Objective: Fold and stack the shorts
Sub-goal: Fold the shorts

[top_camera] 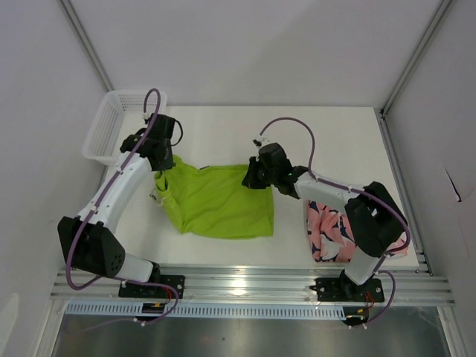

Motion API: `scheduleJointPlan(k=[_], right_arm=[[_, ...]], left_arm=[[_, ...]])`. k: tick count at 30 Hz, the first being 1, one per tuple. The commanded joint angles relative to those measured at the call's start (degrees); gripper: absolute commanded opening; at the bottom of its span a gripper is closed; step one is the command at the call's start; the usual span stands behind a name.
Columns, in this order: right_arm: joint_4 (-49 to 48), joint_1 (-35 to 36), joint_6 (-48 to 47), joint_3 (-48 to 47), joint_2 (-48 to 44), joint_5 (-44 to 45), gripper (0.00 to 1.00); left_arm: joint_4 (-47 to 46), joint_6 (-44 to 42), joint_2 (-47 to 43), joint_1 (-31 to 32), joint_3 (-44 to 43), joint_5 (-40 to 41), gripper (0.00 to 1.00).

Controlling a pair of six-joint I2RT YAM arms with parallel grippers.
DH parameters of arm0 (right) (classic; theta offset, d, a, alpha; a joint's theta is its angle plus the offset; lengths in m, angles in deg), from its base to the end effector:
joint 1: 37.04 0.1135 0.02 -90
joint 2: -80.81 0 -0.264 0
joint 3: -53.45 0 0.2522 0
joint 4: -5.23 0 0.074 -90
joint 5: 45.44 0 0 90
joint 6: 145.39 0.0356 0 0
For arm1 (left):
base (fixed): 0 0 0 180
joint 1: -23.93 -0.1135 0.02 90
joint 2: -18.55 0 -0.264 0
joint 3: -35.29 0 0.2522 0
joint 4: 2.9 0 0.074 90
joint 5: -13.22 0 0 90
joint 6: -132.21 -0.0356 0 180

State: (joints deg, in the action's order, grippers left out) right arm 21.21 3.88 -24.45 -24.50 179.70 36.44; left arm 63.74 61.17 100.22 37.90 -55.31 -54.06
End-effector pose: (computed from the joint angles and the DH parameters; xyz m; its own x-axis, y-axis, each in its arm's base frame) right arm 0.2866 0.2551 0.2186 -0.7666 0.0091 -0.6421 -0.3960 0.7805 0.4838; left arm 0.2828 -0.0562 0.3235 -0.7831 -0.1140 -0.6113 -0.2453 0.9600 0.1352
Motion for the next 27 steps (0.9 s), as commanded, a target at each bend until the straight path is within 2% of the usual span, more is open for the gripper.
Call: scheduleJointPlan(k=[1,8,16,22,27], right_arm=[[3.67,-3.03,-1.67,2.74,-1.25,0.65,0.0],[5.25,-5.33,-3.43,2.57,3.75,1.53,0.0],[3.94,-6.3,-2.37,2.74,8.95,1.09,0.0],[1.65,-7.18,-0.71,3.63,9.83,-1.01,0.0],[-0.11,-8.05,0.61,4.85,9.74,-2.69,0.0]], left_arm=[[-1.11,-2.52,-2.74,2.36,-2.97,3.29,0.0],[0.02,-2.17,-1.51,7.89,-4.81,6.63,0.0],[1.69,0.28,-0.99,17.21,-6.57,16.11,0.0],[7.58,7.03,6.3,25.3,-8.94,23.94,0.0],[12.32,15.22,13.15,29.52,-12.71,24.83,0.0]])
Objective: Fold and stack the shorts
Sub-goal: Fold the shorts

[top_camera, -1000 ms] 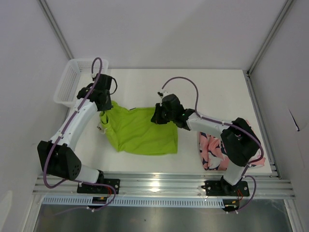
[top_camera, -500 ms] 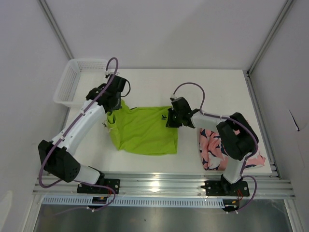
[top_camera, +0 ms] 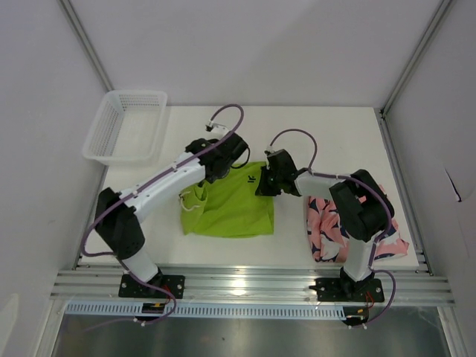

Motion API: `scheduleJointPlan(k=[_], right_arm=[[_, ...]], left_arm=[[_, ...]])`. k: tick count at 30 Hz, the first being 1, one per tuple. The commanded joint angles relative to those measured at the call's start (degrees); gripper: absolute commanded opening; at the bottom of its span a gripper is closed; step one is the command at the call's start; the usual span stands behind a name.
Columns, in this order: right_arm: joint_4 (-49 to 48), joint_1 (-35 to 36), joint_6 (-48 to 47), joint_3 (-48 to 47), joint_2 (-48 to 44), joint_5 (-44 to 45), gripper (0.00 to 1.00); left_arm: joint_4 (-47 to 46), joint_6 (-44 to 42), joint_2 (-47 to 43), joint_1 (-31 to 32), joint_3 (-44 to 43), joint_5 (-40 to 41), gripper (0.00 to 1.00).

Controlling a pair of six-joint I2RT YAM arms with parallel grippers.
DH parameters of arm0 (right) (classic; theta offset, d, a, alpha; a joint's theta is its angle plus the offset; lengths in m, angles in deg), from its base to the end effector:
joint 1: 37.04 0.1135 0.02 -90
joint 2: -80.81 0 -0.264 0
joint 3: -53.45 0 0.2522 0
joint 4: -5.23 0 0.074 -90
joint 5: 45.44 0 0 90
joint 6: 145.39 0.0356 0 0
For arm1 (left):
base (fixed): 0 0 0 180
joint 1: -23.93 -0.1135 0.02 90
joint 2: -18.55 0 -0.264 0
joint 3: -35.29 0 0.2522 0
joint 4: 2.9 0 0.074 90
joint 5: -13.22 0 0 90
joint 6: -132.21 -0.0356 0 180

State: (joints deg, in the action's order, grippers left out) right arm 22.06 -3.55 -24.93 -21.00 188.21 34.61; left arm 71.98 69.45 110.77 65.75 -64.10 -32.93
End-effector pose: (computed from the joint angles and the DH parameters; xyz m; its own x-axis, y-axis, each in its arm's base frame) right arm 0.3144 0.2154 0.1450 -0.8716 0.0220 -0.4897 -0.2259 0.8686 0.4411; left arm 0.2536 -0.1938 0.3166 -0.7435 0.2224 -0.6306 -0.0622 0.9160 0.3963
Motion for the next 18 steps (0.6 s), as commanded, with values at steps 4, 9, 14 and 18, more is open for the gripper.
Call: scheduleJointPlan(k=[4,9,14,18], right_arm=[[-2.45,-1.41,2.32,2.41,0.89,-2.08,0.0],[-2.46,-1.5,3.11,2.42,2.2,-3.14,0.0],[-4.92,-2.03,3.73,2.76,3.35,-3.84,0.0],[-5.88,-2.91,4.69,3.47,3.61,-4.63,0.0]], left_arm=[[9.97,16.15,12.07,5.01,-9.29,5.88,0.0],[14.72,20.57,20.09,9.15,-18.08,8.26,0.0],[17.54,21.8,25.71,12.4,-25.02,9.06,0.0],[17.28,22.41,27.91,14.24,-26.7,8.53,0.0]])
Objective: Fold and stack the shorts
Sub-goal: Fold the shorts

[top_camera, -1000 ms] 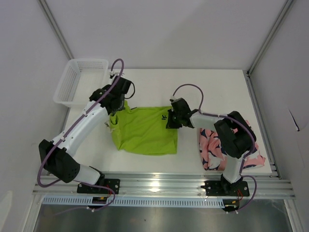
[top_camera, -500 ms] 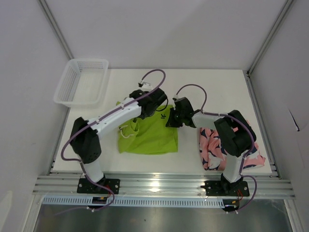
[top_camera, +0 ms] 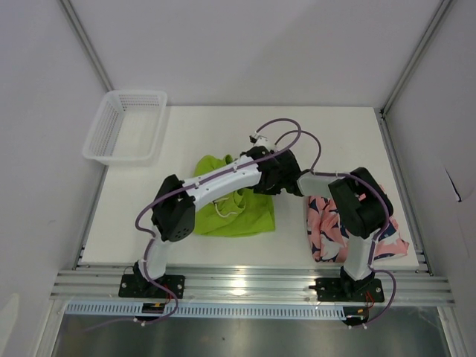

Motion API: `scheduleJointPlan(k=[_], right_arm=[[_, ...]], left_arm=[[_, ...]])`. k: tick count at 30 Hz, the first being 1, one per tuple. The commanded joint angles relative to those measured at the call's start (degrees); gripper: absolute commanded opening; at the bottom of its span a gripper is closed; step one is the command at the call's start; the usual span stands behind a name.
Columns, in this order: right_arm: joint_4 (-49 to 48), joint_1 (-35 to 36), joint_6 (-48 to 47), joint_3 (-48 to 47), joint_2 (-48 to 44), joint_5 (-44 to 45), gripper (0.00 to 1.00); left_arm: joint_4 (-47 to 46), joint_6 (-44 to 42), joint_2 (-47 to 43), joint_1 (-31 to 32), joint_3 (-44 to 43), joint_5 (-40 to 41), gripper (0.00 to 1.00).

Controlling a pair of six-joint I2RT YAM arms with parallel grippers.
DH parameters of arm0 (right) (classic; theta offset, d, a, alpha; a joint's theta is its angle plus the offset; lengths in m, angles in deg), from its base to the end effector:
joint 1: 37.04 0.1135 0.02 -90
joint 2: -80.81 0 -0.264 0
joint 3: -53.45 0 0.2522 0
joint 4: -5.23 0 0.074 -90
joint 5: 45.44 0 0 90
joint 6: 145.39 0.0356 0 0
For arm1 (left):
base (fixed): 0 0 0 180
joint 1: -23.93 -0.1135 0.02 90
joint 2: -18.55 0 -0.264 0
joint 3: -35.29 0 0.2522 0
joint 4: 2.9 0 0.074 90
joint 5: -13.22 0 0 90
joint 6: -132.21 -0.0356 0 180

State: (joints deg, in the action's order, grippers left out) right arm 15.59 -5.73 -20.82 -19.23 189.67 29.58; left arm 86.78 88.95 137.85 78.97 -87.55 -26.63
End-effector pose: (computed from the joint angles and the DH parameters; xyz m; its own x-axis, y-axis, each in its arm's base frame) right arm 0.3228 0.2071 0.1358 -0.8817 0.1053 -0.4599 -0.1866 0.8176 0.5448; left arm 0.2559 -0.3183 0.2627 -0.7527 0.2621 -0.6040 -0.0767 0.8761 0.4759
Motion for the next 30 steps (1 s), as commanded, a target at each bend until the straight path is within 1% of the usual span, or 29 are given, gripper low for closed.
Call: scheduleJointPlan(k=[1,5,12,15,19,22,24,30], right_arm=[[-0.37,-0.99,0.85,1.96,2.23,-0.22,0.0],[-1.79,-1.95,1.64,3.28,2.59,-1.45,0.0],[-2.32,-2.48,1.82,4.6,1.54,-0.66,0.0],[-2.14,-2.92,2.26,5.91,-0.4,0.22,0.0],[-4.95,-4.94,3.49,8.63,-5.31,-1.36,0.0],[-1.79,-5.56,3.14,7.42,-7.87,-1.45,0.0],[-2.05,-6.26,3.58,8.02,-9.71,-2.15,0.0],[-0.74,-7.84,4.54,9.69,-13.75,-1.98,0.03]], left_arm=[[2.3,3.0,1.1,1.29,-3.51,1.97,0.0],[-3.3,2.48,1.28,1.47,-1.15,-0.58,0.0],[-7.62,2.74,1.89,1.03,-0.7,-3.83,0.0],[-9.47,2.57,2.07,0.68,-0.17,-4.97,0.0],[-10.17,3.53,1.81,0.24,1.4,-4.71,0.0],[-12.02,3.01,0.67,-0.38,3.69,-5.67,0.0],[-14.13,2.3,0.14,-0.55,4.57,-6.29,0.0],[-15.01,1.87,0.93,-0.55,4.57,-6.21,0.0]])
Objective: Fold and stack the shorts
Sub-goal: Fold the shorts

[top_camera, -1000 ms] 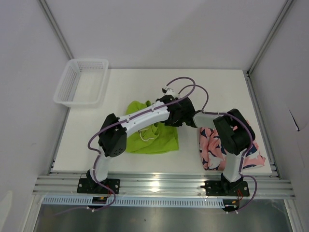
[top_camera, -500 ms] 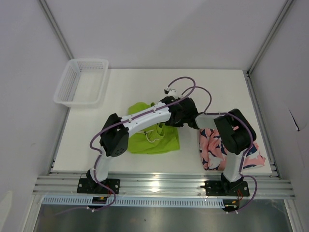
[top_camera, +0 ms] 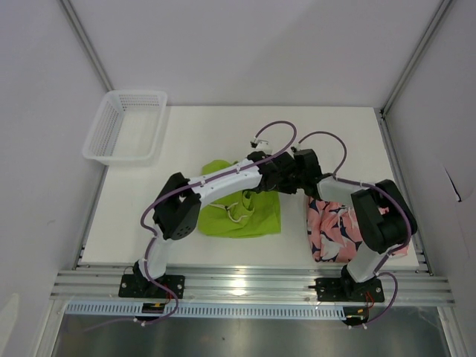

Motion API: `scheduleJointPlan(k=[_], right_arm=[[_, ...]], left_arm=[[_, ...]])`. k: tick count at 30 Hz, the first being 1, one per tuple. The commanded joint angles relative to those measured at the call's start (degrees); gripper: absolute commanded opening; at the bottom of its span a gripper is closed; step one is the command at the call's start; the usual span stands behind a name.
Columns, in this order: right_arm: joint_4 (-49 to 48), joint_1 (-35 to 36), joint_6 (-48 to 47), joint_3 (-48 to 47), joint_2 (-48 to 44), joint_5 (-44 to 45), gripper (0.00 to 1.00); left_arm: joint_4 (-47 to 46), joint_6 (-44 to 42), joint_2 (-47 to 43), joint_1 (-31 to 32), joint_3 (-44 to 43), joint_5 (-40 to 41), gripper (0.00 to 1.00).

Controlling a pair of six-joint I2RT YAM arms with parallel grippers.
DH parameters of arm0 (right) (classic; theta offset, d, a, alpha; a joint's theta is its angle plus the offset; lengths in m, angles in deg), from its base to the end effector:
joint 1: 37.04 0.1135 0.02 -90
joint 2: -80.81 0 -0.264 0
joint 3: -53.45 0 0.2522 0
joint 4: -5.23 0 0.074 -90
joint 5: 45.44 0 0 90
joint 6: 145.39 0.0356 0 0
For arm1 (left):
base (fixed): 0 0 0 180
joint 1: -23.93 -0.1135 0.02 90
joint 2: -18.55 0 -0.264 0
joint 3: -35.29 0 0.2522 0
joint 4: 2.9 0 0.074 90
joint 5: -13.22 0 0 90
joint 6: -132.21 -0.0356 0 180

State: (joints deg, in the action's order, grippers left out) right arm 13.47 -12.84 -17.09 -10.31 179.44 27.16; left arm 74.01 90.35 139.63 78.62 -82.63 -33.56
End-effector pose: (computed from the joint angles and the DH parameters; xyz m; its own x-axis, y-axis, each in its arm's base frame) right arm 0.3106 0.1513 0.1565 -0.8550 0.2641 -0.4463 -0.0769 0.7865 0.6128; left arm 0.2657 -0.3330 0.2273 -0.7720 0.1509 -0.6175 -0.0727 0.9440 0.3217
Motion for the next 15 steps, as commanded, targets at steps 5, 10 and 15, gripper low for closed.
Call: scheduleJointPlan(k=[5,10,15], right_arm=[[1.57,-2.49,0.98,2.97,-7.39,1.85,0.02],[2.18,-4.16,0.98,5.61,-11.17,4.31,0.03],[1.74,-6.1,1.42,8.33,-13.63,6.07,0.04]], left_arm=[[-3.48,-0.59,0.47,-0.29,-2.27,0.37,0.0],[-7.25,-3.93,1.7,-0.29,-2.45,-1.38,0.03],[-12.07,-6.39,3.11,-0.21,-2.45,-5.24,0.43]])
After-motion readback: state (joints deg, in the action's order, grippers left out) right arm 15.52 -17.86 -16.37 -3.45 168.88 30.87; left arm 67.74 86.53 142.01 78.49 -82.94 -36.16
